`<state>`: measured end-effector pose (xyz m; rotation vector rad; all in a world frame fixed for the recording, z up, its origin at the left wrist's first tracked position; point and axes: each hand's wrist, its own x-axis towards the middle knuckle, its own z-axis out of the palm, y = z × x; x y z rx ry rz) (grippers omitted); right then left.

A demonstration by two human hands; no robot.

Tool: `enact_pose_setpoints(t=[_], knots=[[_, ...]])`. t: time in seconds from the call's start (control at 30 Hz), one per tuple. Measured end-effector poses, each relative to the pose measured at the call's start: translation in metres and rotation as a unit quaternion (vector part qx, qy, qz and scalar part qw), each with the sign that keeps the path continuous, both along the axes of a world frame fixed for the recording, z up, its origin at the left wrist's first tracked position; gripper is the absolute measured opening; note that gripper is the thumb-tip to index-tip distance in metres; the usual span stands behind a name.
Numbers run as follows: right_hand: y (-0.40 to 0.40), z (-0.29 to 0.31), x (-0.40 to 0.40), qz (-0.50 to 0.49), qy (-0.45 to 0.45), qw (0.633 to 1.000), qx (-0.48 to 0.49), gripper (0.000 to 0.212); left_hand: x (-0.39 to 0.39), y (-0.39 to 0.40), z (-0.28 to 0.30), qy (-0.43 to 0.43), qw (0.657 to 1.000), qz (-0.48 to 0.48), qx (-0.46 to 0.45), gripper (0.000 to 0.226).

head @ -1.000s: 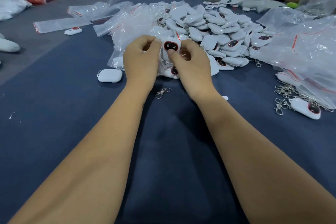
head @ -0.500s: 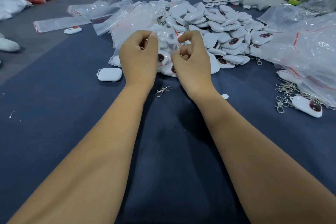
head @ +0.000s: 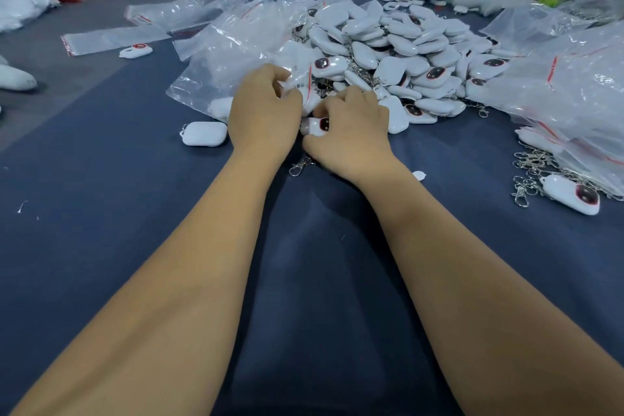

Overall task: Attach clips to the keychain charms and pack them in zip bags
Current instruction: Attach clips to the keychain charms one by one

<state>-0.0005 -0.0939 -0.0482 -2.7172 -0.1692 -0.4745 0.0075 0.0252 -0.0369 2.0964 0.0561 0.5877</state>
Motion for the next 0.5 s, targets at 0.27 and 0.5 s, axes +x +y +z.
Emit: enact_pose_setpoints(t=[0.27, 0.5], knots=[[-0.0018, 0.0028, -0.0008, 0.015, -0.011, 0.998, 0.062, 0.035, -0.0062, -0.0015, 0.0045, -0.008, 0.998, -0.009, -0.064, 0.029], [-0.0037, 0.0057, -0.0045, 0.006, -0.032, 0.999, -0.024, 0.032, -0.0056, -0.0018, 0.0025, -0.023, 0.996, -0.027, -0.077, 0.023]])
